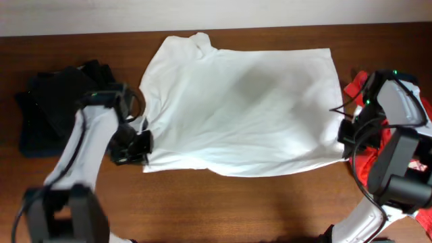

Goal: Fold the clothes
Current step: 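Lower the shirt flat with both grippers and release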

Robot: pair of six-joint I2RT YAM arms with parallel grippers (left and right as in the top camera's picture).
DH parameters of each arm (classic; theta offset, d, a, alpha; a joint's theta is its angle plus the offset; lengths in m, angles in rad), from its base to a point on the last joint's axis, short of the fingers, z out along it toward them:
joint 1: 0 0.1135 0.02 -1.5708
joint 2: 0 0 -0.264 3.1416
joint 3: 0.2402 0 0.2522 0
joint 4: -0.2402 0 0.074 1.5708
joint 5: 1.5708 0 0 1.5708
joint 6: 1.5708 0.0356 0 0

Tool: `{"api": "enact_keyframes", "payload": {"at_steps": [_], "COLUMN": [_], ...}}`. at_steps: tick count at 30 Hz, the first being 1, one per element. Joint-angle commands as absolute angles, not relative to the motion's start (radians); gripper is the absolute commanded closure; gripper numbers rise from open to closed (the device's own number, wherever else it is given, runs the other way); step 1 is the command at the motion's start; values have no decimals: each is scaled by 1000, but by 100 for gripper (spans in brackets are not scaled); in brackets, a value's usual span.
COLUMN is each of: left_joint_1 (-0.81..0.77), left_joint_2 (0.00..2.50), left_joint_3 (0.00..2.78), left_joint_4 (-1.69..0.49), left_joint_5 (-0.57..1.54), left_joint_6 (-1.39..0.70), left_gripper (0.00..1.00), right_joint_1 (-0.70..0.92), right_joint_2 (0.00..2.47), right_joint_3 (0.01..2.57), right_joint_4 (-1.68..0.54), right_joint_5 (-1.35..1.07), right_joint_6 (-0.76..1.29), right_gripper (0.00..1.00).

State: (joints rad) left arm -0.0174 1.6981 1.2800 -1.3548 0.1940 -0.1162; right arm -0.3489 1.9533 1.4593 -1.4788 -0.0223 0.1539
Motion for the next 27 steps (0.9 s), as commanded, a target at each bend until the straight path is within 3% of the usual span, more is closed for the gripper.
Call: {"api": "enact_keyframes", "payload": {"at_steps": [1,12,19,27], "left_joint_1": [45,78,78,78], "left_joint_2": [1494,1270,1380,1568], "left_joint_3": [1200,1132,1132,1132], "left_joint_4": [-1366,-1357,-1095,-901], "left_joint_5": [169,168,207,248], "left_joint_6": [-129,-145,-213,-213], "left_gripper": [100,100,100,100], "right_joint_1": [-361,-361,-360,-334], "right_joint_2": [1811,1563,1582,1645], "right_joint_3": [1382,1248,1248,1248], "right_joint_4": [-1450,-1358,-1076,-926], "right_joint_5": [-7,-14,-125,-184], "right_joint_6": [158,165,165,164], "right_gripper": [96,96,96,96]}}
